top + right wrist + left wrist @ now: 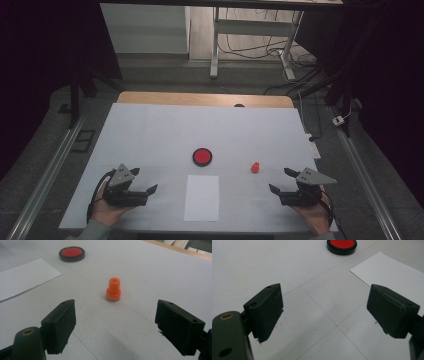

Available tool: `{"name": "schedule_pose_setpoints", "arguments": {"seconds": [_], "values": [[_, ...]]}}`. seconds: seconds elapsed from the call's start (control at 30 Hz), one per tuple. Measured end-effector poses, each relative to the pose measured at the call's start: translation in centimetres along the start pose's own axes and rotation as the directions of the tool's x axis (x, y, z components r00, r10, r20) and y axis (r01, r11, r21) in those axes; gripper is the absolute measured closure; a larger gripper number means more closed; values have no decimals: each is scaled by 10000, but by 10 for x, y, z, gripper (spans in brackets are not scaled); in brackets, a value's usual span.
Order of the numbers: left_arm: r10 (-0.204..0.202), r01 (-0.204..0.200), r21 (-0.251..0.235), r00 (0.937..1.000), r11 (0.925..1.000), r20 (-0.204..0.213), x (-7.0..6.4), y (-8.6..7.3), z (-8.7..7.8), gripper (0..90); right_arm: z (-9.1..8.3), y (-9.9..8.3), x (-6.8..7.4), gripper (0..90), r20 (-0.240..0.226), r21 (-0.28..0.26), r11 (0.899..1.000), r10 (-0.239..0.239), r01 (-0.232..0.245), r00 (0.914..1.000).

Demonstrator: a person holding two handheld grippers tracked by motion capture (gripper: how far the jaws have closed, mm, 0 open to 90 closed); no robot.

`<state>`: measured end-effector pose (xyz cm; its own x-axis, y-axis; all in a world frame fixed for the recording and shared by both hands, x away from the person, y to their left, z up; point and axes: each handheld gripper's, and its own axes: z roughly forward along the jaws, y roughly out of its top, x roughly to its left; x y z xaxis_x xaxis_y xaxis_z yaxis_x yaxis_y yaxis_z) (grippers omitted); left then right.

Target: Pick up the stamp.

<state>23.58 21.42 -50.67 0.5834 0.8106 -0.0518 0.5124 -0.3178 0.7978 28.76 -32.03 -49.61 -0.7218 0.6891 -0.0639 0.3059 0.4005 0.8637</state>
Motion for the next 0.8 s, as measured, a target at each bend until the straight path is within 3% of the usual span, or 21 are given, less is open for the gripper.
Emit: {"name": "schedule_pose_setpoints", "arguments": {"seconds": [0.27,0.4,0.8], "values": [[-355,357,-153,9993,9992,125,9,5,-3,146,0,2,0,209,-314,-503,9983,293,-308,9991],[-399,400,-253,9992,9989,57,9,7,-8,154,4,0,-3,218,-527,-310,9986,411,-428,9978],[-136,141,-322,9997,9994,180,6,2,-10,165,11,1,0,234,-434,53,9995,324,-322,9985]]}}
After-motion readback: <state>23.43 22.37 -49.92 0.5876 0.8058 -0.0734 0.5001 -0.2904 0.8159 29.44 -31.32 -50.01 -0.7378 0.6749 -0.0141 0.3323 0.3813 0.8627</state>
